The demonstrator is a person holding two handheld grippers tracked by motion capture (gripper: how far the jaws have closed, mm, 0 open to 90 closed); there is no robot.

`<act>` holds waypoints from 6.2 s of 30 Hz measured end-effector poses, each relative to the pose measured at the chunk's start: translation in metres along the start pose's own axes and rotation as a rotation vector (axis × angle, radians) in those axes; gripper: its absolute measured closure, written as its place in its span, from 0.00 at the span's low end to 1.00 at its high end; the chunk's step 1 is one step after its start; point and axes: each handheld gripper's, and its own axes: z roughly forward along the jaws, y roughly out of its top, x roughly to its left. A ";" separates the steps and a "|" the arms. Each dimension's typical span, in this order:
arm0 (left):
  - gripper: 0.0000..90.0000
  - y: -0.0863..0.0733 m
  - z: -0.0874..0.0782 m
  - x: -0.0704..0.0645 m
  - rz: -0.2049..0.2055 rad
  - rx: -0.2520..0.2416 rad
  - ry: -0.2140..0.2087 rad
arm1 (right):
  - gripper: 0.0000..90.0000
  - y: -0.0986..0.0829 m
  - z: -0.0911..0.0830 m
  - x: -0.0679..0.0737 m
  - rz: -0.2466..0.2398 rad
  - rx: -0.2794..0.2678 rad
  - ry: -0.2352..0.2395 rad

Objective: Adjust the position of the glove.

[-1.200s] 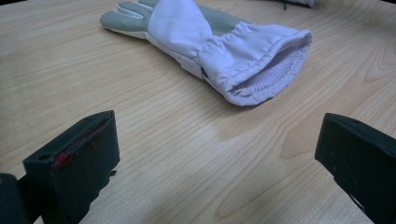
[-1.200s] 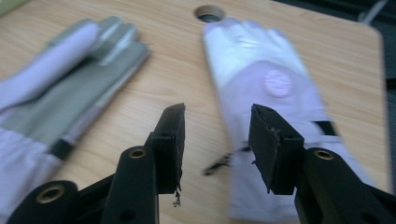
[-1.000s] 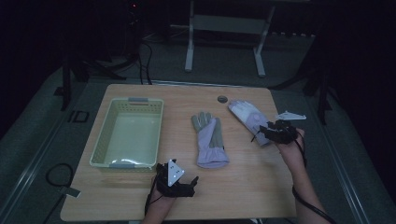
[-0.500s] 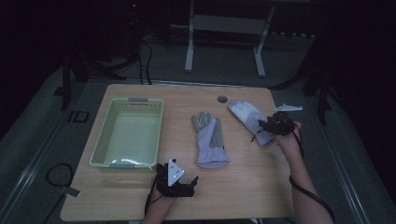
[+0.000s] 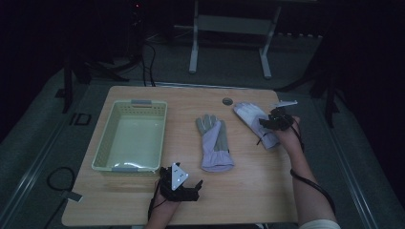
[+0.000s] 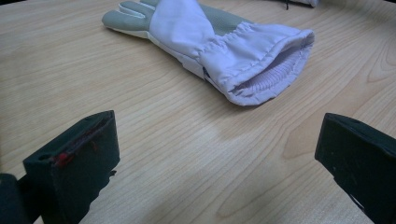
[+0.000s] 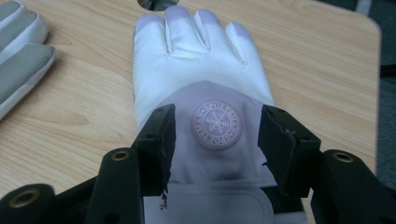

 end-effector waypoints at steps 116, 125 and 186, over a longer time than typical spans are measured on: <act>0.00 0.000 0.001 -0.001 0.015 0.011 -0.005 | 0.52 -0.071 -0.047 0.038 0.074 0.032 0.069; 0.00 0.000 0.001 -0.001 0.016 0.009 -0.005 | 0.71 -0.085 -0.036 0.046 0.099 0.021 0.080; 0.00 0.000 0.000 -0.001 0.027 0.009 -0.010 | 0.88 0.039 -0.135 0.157 0.061 -0.125 0.152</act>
